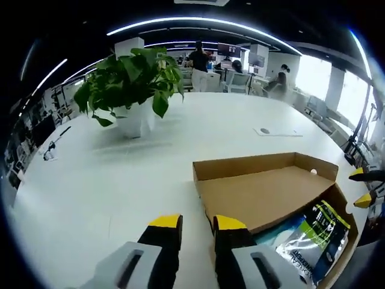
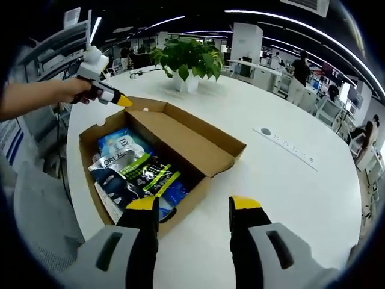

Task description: Operate the shoe box by opening the lid, removing the specified soft item, and placing it in the target area until the item is outside and the box remains undamaged.

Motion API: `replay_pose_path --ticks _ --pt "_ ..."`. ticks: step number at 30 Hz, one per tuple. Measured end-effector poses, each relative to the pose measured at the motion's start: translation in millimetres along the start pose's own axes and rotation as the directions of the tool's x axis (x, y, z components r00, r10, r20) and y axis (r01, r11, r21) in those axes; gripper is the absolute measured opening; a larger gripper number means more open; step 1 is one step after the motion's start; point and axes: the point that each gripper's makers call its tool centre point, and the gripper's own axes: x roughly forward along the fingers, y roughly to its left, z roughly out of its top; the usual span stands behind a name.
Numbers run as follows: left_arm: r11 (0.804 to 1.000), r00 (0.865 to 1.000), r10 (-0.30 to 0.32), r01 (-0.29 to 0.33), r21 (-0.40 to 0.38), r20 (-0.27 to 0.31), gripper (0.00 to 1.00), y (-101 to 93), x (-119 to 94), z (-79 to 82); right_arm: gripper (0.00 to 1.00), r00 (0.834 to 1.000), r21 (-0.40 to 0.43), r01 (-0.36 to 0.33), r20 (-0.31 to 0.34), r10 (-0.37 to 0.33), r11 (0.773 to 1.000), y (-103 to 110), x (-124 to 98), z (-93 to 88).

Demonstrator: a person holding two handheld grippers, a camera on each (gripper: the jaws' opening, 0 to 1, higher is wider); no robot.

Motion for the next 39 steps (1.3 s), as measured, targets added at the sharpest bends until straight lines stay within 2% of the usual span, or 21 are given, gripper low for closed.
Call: replay_pose_path --ticks 3,8,21,30,39 --pt "1.0 1.0 0.0 0.001 -0.014 0.015 0.21 4.2 -7.4 2.5 0.47 1.0 -0.002 -0.008 0.001 0.008 1.0 4.5 -1.6 -0.6" --pt "1.0 1.0 -0.01 0.01 -0.028 0.019 0.23 -0.2 -21.8 -0.6 0.48 1.0 -0.011 -0.025 0.003 0.025 1.0 11.4 -2.9 -0.5" --pt "0.998 0.998 -0.068 0.068 -0.009 0.0 0.26 -38.7 -60.3 -18.8 0.51 0.997 -0.017 -0.072 -0.013 0.072 0.997 23.8 -1.2 -3.3" --pt "0.99 0.989 -0.143 0.143 -0.017 -0.033 0.28 -68.8 -66.2 -31.1 0.51 0.994 -0.027 -0.106 -0.023 0.106 0.994 30.7 4.8 -3.5" --pt "0.979 0.975 -0.204 0.203 -0.02 -0.092 0.29 -94.5 -62.4 -54.8 0.51 0.99 -0.034 -0.135 -0.041 0.134 0.99 38.8 14.2 -5.1"
